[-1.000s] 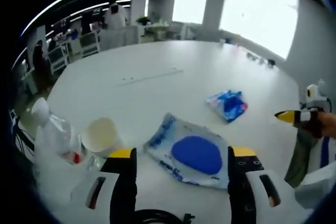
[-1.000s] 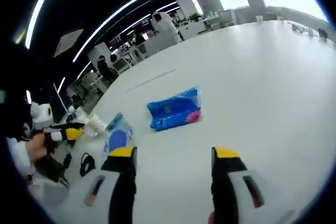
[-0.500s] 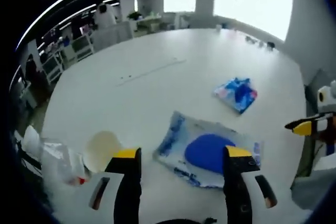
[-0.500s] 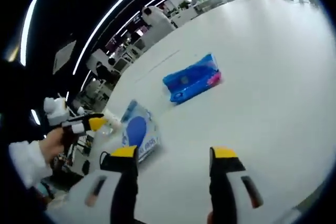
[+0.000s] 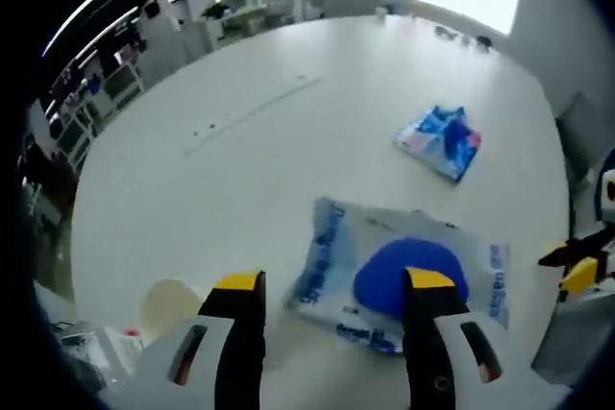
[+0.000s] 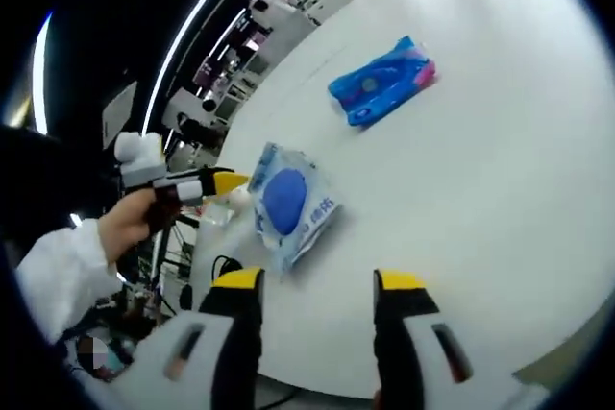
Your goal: Arrange the tabletop items into an orderly group along one side of the table until the central work area is clear of visible clutter.
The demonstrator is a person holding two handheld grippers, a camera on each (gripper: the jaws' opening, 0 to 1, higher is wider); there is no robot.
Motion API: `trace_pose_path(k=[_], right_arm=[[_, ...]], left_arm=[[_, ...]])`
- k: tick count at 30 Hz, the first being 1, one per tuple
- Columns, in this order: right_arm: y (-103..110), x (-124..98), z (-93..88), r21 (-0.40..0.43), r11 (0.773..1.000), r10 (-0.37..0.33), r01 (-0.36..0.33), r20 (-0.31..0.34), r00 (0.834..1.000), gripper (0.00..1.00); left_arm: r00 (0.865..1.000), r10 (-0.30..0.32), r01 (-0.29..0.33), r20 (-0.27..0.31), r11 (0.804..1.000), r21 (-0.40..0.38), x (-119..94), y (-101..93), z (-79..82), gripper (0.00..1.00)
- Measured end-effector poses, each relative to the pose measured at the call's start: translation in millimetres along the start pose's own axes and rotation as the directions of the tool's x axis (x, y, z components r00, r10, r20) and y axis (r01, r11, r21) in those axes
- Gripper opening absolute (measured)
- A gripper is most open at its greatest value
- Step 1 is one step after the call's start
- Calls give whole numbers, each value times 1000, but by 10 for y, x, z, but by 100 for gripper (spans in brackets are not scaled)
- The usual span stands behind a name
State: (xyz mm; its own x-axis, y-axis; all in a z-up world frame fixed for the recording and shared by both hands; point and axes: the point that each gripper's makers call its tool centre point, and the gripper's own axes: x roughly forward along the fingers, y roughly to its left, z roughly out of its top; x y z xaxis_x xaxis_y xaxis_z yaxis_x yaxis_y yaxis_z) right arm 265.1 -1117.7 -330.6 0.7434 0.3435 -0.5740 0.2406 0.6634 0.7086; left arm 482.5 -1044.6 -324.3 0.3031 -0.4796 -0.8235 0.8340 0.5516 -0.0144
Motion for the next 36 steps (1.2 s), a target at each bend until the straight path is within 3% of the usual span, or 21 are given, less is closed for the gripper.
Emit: trace_pose_path(k=[15, 27, 29, 32, 34, 36], right_arm=[[197, 299, -76, 31, 999, 39, -38, -48, 998, 40], [209, 528, -147, 11, 1000, 28, -27, -95, 995, 34], [211, 555, -162, -39, 999, 31, -35, -109, 994, 28], [172, 593, -190, -178, 984, -2, -22, -134, 991, 18], [193, 626, -213, -169, 985, -1, -24, -145, 989, 17], [195, 653, -190, -155, 988, 3, -25, -140, 990, 15]], left_arm=[[997, -26, 26, -74, 1000, -13, 245, 0, -41, 44], [990, -46, 38, -135, 997, -64, 316, 1, -134, 39], [988, -58, 47, -142, 996, -79, 326, 3, -131, 38], [986, -75, 58, -148, 992, -115, 321, -23, -139, 35], [988, -68, 49, -141, 990, -132, 323, -25, -133, 28], [980, -23, 6, -200, 996, -87, 295, 46, -237, 17]])
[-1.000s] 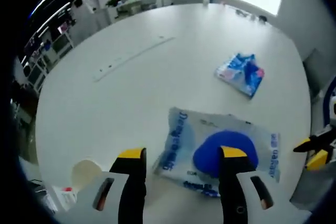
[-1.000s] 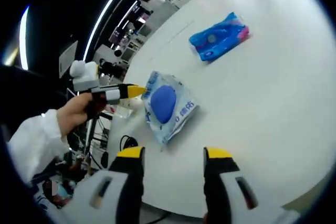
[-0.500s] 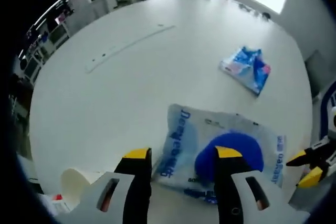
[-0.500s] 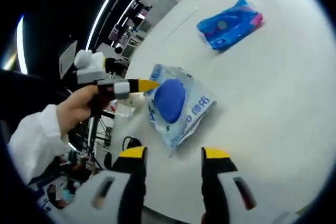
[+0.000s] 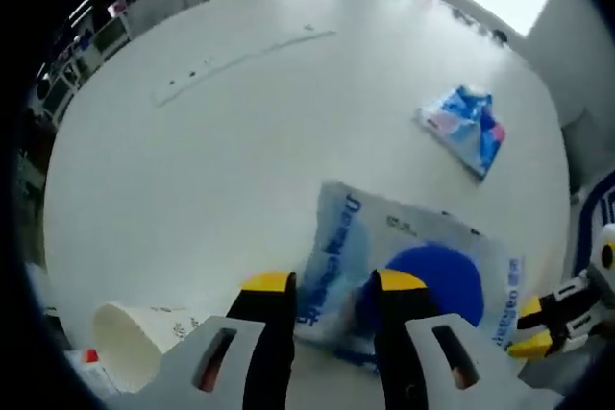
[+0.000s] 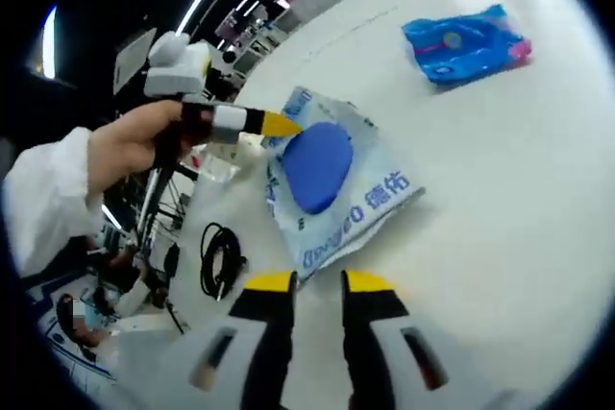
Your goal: Arrange the tabletop items into an orderly group along one side of the table until the central work area is clear of visible clutter.
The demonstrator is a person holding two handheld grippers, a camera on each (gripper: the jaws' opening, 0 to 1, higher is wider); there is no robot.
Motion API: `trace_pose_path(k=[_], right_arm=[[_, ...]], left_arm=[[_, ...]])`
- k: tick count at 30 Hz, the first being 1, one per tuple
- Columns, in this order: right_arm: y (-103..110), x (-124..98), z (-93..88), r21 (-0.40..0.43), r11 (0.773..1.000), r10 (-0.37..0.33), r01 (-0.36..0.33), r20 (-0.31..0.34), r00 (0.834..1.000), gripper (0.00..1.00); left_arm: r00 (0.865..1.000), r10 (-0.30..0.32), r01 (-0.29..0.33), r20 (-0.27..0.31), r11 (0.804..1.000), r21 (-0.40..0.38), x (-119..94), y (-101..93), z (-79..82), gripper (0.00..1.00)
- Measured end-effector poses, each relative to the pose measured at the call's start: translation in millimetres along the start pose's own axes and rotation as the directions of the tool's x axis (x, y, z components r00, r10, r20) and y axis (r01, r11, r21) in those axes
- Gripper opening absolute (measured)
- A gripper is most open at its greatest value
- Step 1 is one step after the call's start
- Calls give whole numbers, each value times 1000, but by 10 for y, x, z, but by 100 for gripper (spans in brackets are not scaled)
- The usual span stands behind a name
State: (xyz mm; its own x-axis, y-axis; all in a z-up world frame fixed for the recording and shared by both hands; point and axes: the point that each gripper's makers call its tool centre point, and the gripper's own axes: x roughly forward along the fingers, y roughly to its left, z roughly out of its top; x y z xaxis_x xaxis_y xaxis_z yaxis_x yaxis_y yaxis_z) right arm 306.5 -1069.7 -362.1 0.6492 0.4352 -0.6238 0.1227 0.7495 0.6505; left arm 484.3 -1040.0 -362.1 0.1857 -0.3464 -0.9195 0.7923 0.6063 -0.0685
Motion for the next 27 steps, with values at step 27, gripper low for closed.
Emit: trace_pose_path(k=[27], right_arm=[[-299, -347, 639, 66, 997, -58, 49, 157, 986, 0]], left_arm=[[980, -9, 47, 200, 981, -187, -505, -104, -81, 0]])
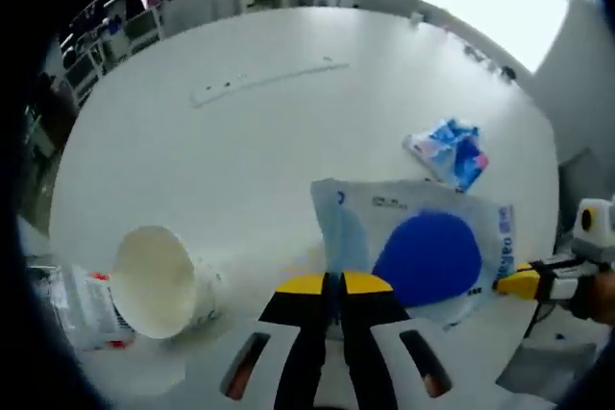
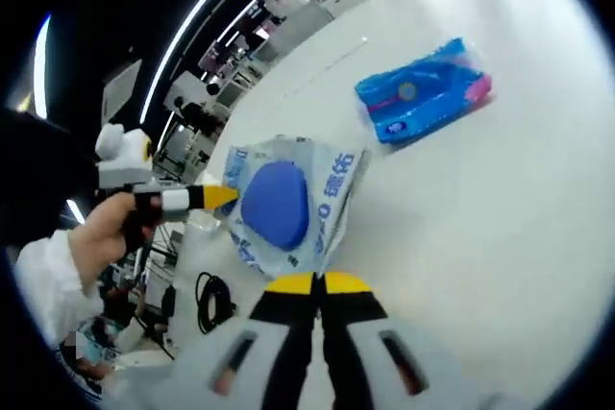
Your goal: Arrange the tabletop items into an orderly group along one side of the table until the central work area is clear of visible clutter.
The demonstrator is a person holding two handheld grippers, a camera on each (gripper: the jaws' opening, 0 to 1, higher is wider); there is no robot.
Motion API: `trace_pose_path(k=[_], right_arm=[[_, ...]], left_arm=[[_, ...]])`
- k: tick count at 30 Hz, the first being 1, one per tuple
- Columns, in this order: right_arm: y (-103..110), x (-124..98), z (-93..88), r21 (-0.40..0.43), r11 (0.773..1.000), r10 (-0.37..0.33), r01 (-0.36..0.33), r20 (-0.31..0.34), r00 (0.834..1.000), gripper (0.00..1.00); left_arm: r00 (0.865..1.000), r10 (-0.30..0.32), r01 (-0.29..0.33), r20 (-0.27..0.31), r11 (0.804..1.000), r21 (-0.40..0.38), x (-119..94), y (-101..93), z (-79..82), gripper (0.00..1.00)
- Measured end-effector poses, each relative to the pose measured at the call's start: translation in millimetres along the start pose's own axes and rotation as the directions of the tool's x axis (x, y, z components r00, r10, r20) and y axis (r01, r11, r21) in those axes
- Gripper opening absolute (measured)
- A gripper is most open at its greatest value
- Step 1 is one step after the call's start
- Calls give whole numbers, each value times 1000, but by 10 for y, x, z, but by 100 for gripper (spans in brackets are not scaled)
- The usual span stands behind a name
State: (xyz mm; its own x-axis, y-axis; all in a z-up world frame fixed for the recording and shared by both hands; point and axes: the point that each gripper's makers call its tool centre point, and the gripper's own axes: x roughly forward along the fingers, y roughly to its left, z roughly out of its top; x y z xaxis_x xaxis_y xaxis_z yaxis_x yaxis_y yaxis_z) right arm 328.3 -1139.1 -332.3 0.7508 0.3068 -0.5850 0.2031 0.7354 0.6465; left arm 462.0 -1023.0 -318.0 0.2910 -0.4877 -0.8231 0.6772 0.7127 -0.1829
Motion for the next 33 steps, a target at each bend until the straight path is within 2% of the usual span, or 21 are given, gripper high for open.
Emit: trace_pose_path(k=[2, 6, 9, 12, 14, 19, 25, 31, 33], right_arm=[[10, -9, 83, -19, 1000, 3, -2, 9, 1000, 0], [19, 0, 295, -148, 989, 5, -5, 1, 1000, 0], [100, -9, 486, -158, 987, 22, -17, 26, 999, 0], [149, 16, 606, -246, 969, 17, -11, 25, 1000, 0], [185, 37, 635, -311, 951, 7, -3, 12, 1000, 0], [248, 66, 685, -332, 943, 7, -3, 13, 1000, 0], [181, 141, 682, -370, 929, -22, 19, -5, 1000, 0], [138, 208, 705, -365, 930, -40, 34, -9, 999, 0], [133, 254, 723, -365, 930, -42, 35, -11, 999, 0]], left_arm=[[1000, 2, -2, 14, 1000, -25, -76, 1, -57, 0], [998, -10, 14, 60, 997, -78, -230, -31, -101, 0], [997, -3, 9, 80, 996, -83, -321, -31, -108, 0], [995, 4, 4, 97, 996, -89, -361, -34, -94, 0], [994, 10, 0, 105, 996, -89, -349, 12, -85, 0], [993, 20, -8, 117, 995, -98, -361, 70, -23, 0], [993, 25, -12, 116, 993, -117, -300, 100, 0, 0], [993, 40, -28, 107, 993, -119, -220, 122, 5, 0], [991, 80, -75, 103, 996, -46, -198, 184, 24, 0]])
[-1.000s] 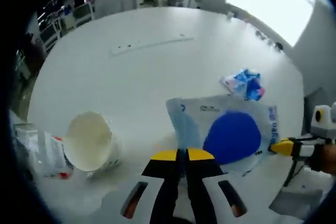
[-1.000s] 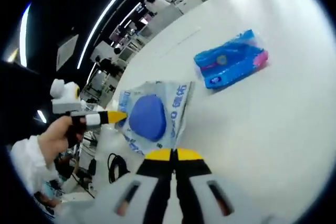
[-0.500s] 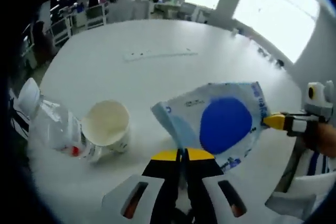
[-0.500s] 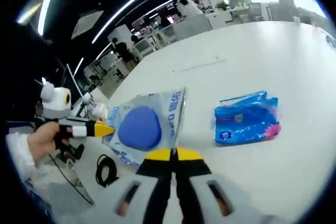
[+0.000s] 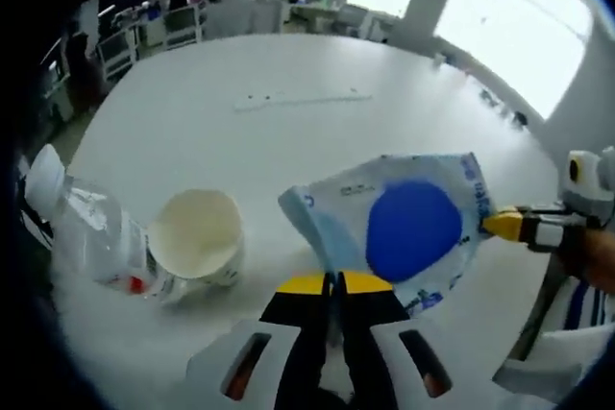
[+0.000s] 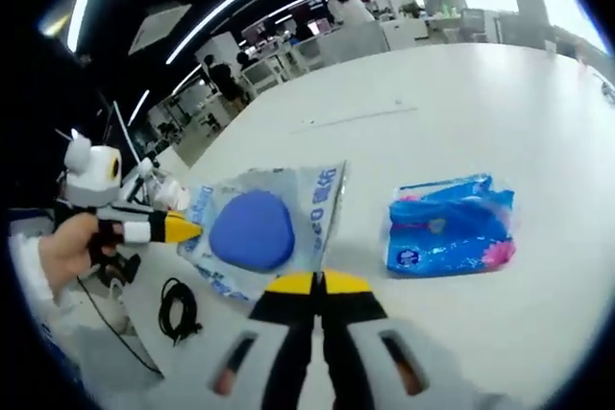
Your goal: Arrange the tabletop items into an orderly group along one side of the table until the central work area is clear of visible clutter.
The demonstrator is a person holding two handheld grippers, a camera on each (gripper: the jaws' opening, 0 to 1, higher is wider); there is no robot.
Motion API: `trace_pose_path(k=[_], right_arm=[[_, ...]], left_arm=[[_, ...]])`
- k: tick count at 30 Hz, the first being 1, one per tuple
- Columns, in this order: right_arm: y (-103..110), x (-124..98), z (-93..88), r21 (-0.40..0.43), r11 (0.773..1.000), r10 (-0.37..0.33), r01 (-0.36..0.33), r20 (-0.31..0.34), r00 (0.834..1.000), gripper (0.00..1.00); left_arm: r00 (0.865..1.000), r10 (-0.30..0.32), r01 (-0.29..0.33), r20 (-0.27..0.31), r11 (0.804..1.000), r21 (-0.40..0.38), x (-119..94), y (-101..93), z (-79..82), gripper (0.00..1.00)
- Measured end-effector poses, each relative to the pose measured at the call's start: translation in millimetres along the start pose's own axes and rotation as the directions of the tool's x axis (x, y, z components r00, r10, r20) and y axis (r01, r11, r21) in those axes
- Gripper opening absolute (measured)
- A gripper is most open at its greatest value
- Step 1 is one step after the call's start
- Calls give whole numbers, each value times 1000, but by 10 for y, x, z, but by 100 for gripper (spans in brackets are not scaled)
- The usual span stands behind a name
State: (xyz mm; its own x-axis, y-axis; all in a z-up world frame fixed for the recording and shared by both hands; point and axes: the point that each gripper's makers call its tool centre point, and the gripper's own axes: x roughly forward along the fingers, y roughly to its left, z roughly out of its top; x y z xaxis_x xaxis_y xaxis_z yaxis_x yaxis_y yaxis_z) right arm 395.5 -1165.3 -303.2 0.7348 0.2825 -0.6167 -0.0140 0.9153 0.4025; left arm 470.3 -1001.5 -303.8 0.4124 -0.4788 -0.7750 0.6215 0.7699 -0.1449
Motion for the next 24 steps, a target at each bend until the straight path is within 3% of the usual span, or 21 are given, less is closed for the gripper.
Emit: trace_pose_path(k=[3, 16, 24], right_arm=[[-6, 100, 12, -19, 1000, -23, 23, -19, 1000, 0], [-158, 440, 18, -81, 995, -59, 53, -78, 995, 0], [-193, 589, -61, -60, 997, -62, 56, -110, 992, 0]], left_arm=[[999, 47, -47, -3, 997, 56, 64, 13, 6, 0], [997, 70, -70, -14, 997, 12, 237, 120, -33, 0], [994, 100, -99, -31, 994, 47, 349, 198, -73, 0]])
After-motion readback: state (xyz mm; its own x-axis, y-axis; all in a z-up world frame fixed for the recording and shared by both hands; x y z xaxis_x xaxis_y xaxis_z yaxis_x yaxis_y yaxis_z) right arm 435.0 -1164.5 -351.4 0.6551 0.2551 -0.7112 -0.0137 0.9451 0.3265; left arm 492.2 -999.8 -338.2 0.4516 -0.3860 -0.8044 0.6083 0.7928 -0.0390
